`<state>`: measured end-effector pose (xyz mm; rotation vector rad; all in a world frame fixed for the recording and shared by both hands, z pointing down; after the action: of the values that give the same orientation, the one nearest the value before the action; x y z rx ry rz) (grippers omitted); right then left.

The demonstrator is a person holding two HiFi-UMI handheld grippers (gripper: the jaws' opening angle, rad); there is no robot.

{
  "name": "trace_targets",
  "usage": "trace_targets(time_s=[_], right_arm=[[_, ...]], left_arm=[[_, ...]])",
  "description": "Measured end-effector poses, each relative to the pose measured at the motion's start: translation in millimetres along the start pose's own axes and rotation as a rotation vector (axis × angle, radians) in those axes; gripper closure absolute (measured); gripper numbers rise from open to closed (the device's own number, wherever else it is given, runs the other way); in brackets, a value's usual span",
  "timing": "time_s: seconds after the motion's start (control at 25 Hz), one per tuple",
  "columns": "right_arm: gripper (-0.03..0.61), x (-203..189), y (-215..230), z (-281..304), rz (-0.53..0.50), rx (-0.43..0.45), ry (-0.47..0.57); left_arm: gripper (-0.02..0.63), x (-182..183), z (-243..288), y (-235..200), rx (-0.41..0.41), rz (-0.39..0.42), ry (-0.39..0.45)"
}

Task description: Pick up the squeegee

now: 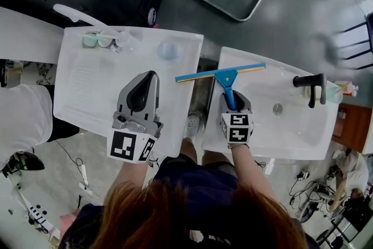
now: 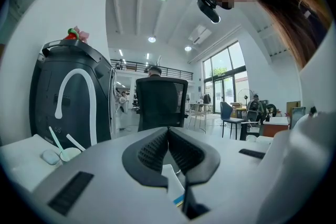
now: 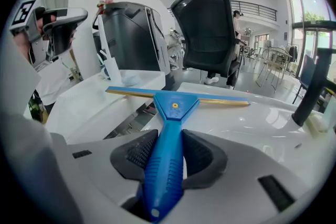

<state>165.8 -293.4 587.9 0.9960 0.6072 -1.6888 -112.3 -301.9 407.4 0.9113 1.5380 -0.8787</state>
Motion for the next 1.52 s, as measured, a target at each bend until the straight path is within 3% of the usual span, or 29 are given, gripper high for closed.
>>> trace_targets(time_s=[0.44, 0.88, 1.12, 1.52], right_arm=[[0.419, 49, 10, -44, 0.027, -0.054, 0.201], [0.42, 150, 18, -133, -0.055, -0.106, 0.578], [0.42, 182, 19, -182, -0.068, -0.138, 0.746], [0.42, 201, 18, -224, -0.094, -0.165, 0.865]], left_arm=[[0.592, 26, -13, -4, 0.026, 0.036, 0.054], [0.592, 69, -15, 14, 0.022, 0.075, 0.144], [0.592, 86, -13, 27, 0.0, 0.084, 0.173], [0.592, 107, -11, 44, -0.022, 0.096, 0.236]])
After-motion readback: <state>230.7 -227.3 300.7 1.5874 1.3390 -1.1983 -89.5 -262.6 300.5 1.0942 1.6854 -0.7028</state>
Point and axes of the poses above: the fingertips, and each gripper's own axes: z forward along the fingers, y to its right, x out of its top, the point moved 10 cm from there along -z, backward along the fingers, and after that the axes turned 14 degrees about y, right-handed, at the moved point
